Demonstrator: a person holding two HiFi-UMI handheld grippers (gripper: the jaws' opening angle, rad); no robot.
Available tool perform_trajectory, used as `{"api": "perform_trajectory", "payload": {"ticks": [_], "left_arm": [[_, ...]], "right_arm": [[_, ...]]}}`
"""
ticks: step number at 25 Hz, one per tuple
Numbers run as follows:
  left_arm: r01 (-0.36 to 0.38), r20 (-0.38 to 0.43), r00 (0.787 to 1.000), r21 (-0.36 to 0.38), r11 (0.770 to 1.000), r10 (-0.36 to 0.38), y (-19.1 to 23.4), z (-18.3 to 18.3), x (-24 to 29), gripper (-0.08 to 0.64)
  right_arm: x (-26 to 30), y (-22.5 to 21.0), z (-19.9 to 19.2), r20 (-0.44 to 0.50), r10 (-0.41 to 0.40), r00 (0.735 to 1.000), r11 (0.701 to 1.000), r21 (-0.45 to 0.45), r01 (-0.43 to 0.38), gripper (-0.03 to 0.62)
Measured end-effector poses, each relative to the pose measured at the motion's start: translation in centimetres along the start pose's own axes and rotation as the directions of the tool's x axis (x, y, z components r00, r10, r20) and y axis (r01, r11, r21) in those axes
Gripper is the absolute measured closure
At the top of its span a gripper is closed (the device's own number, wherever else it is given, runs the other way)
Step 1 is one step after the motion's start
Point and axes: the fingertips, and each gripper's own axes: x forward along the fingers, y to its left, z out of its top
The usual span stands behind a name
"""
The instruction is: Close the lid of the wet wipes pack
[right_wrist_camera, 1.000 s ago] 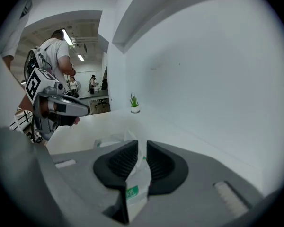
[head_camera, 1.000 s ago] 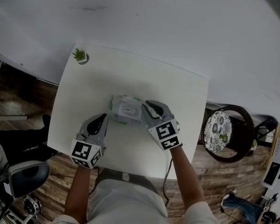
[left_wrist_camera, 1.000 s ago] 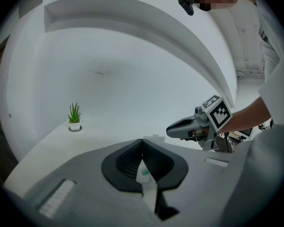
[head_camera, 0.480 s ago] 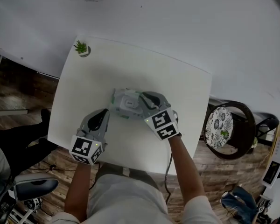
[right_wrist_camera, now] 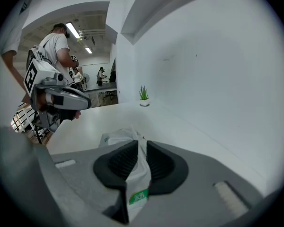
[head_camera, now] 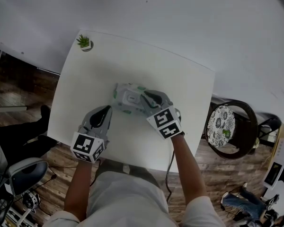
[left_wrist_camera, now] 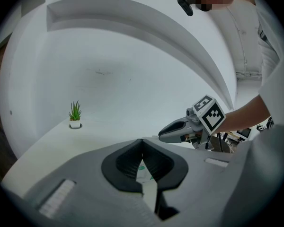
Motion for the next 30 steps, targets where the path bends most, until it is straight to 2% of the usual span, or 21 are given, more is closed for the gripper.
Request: {"api": "perform_trajectory", "payload": {"ticks": [6,18,30], "left_arm": [[-0.002,-0.009,1.0,-0.006,1.0,0.002,-0.2,-0.6,-0.3,0.554],[0.006,-0.02,1.0,-0.011,1.0,-0.006,-0.7,-1.2,-0.3,0.554],[0.011,-0.027,1.0,-0.013,1.0,-0.011,-0.9,-1.7,-0.4,0.554]], "right_arm": [[0.4,2.0,-1.3,-0.042,0.04,0.998,0.998,-0.044,-0.041,0.532],[0.5,3.6,-2.7,-0.104,0.069,0.992,0.989,-0.127,-0.082,0.518],[0.8,4.7,-3.6,-0.134,0.115,0.984,0.985,-0.114,-0.13,0.515]]}}
